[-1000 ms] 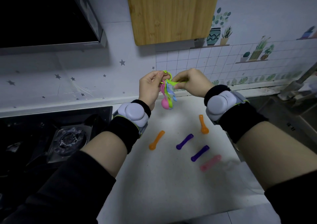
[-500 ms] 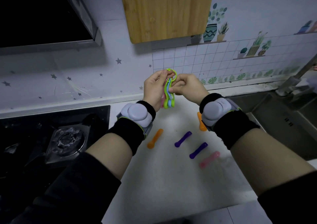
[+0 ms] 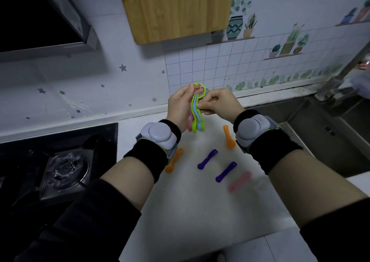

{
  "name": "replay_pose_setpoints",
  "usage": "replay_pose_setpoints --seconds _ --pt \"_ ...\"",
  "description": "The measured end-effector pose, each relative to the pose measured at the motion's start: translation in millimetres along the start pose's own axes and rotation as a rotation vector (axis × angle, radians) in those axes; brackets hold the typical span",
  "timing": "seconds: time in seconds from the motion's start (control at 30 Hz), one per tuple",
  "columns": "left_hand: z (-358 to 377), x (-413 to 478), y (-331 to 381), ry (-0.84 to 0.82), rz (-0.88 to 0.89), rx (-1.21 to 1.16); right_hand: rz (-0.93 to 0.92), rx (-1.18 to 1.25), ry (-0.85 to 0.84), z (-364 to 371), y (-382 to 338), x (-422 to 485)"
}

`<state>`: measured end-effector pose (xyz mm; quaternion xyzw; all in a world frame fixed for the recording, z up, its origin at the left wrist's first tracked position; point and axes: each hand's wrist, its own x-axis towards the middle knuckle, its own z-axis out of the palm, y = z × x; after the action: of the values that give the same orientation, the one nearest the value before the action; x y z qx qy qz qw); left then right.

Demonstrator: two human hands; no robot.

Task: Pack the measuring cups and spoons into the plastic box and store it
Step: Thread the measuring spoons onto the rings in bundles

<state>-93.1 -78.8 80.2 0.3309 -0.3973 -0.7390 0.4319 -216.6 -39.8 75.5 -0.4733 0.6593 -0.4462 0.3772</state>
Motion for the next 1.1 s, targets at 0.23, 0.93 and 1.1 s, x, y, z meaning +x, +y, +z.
replay_pose_setpoints --seconds 0.23,0.93,1.1 --pt "2 19 -16 0.011 -0.048 0.088 0.039 0.043 -0.019 -14 18 13" --pt "-7 66 -68 0.019 -0.142 0.119 0.589 -0.69 0.287 -23 163 19" --pt "-19 71 -76 0.059 -0.161 0.108 0.63 -0.707 0.158 -15 182 24"
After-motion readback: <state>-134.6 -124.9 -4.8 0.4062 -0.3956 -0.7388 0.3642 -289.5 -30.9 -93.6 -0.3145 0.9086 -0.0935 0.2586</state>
